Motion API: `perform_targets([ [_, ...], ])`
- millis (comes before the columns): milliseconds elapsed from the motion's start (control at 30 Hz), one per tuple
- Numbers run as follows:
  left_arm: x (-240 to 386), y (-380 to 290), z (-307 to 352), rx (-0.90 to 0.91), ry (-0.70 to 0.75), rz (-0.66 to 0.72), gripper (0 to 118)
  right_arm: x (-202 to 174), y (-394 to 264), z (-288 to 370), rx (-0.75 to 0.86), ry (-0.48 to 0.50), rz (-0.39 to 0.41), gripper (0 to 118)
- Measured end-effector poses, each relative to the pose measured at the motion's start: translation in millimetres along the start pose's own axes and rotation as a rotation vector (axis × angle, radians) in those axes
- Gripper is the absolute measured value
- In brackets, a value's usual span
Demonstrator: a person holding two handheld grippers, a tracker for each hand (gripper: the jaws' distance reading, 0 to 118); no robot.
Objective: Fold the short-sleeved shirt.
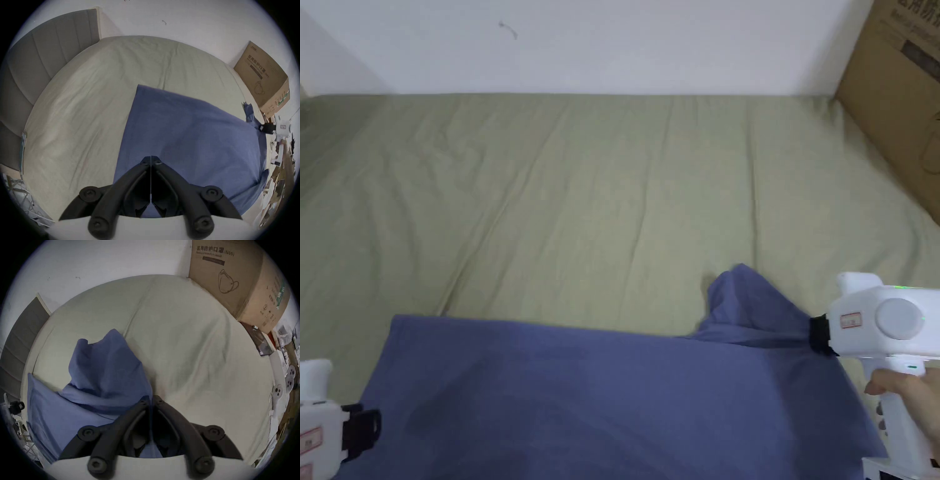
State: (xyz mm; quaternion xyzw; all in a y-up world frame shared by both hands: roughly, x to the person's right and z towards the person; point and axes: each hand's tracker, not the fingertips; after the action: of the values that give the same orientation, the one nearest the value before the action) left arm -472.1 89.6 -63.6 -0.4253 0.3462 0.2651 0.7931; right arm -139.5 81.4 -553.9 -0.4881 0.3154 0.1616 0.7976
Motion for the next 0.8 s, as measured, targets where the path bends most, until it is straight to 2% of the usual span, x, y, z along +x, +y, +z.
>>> perform_targets([
  [167,2,46,-25,0.048,0.005,-0.027,1,-2,4,2,0.005,-0.007,0.022,1],
  [200,2,59,-32,0.05,0.008,-0.021,10,0,2,-2,0.002,-0.005,0.022,1],
  [233,0,72,-40,0.052,0.019,-0.006,40,0,2,-2,0.001,-0.003,0.022,1],
  [300,-5,95,-59,0.035,0.018,0.043,91,0,3,0,0.003,-0.002,0.02,1],
  [333,-6,104,-70,0.027,0.022,0.041,109,1,1,-3,0.003,0.002,0.02,1],
  [367,-5,111,-76,0.029,0.043,0.046,112,2,1,-3,0.002,0.002,0.02,1],
  [500,-5,127,-105,0.041,0.073,0.024,110,2,2,-5,-0.004,0.005,0.017,1],
  [533,-9,127,-116,-0.013,0.038,0.044,98,2,2,-6,-0.006,0.004,0.018,1],
  [567,-11,126,-123,-0.06,0.005,0.066,77,2,2,-7,-0.008,0.002,0.017,1],
  [600,-12,123,-129,-0.093,0.006,0.067,66,2,1,-8,-0.011,0.003,0.017,1],
  [633,-6,119,-124,-0.04,0.124,0.013,49,2,1,-8,-0.012,0.003,0.015,1],
  [667,-6,118,-116,-0.001,0.073,-0.014,19,2,1,-6,-0.012,0.005,0.012,1],
  [700,-5,118,-109,0.0,0.068,-0.007,0,1,1,-4,-0.011,0.008,0.007,1],
  [800,-3,122,-95,-0.031,0.031,0.029,0,-3,3,8,0.009,0.02,-0.004,1],
])
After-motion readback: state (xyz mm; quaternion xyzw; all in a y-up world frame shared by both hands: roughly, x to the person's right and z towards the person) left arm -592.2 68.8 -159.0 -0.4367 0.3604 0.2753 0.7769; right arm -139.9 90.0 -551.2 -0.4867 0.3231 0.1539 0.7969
